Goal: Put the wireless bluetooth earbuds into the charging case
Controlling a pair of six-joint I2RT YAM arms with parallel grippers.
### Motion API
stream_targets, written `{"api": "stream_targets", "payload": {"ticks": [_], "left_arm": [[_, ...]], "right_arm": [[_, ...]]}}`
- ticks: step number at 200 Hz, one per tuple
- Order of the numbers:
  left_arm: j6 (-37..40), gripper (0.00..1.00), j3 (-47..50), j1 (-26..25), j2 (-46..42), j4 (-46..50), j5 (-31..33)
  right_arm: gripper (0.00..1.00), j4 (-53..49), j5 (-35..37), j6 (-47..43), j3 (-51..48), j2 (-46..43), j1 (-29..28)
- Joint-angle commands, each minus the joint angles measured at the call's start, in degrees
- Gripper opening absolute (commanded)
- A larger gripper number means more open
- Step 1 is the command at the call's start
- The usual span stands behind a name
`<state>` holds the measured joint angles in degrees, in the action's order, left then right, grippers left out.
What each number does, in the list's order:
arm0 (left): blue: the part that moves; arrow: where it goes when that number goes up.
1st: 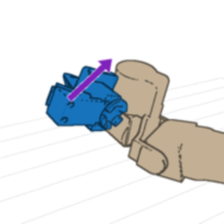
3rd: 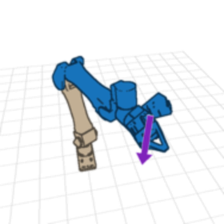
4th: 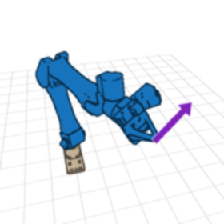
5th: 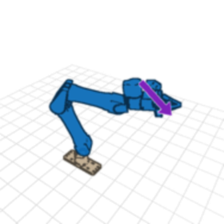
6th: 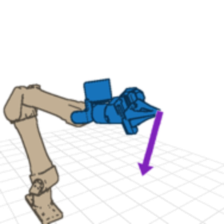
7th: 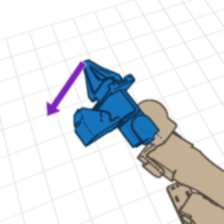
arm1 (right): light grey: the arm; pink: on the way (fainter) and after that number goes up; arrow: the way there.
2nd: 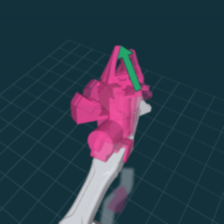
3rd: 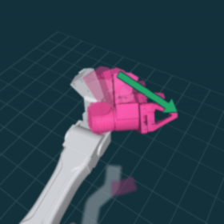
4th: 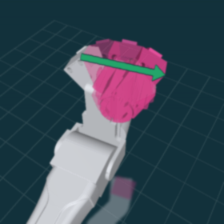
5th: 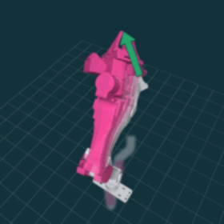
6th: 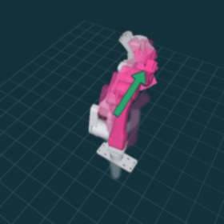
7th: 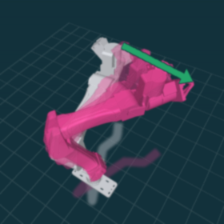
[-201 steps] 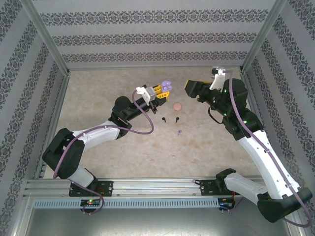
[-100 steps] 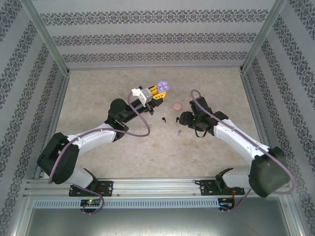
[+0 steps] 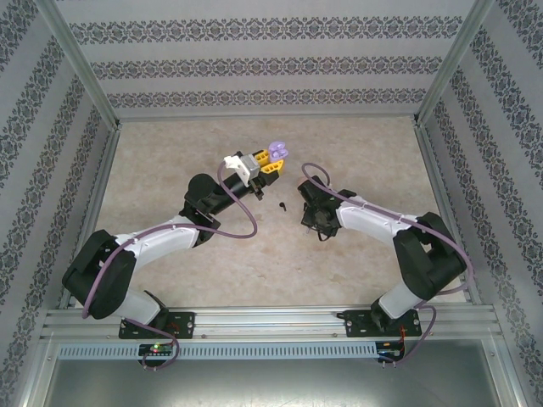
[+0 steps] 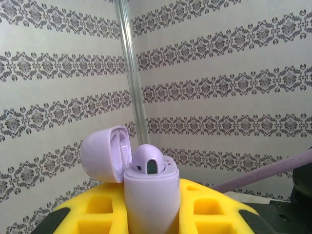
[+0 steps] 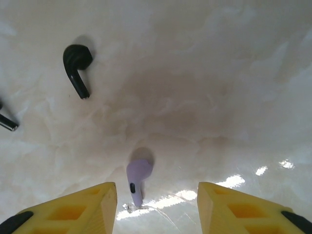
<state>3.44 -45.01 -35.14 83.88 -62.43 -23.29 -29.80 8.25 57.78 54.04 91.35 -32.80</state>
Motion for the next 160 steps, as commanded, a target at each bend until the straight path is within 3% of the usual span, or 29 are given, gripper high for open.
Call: {"api": "stream_targets", "payload": {"ticks": [1,160], "left_arm": [[-0.5,0.0,0.7,0.7,-1.1,-5.1,0.5],[-1.7,0.0,1.3,1.4,0.2,-7.9,0.5]], "right_arm": [[0.46,-0.7,2.3,2.4,2.1,1.6,-0.6],[0.38,-0.3,2.1,2.4,4.8,9.6,-2.0]]}}
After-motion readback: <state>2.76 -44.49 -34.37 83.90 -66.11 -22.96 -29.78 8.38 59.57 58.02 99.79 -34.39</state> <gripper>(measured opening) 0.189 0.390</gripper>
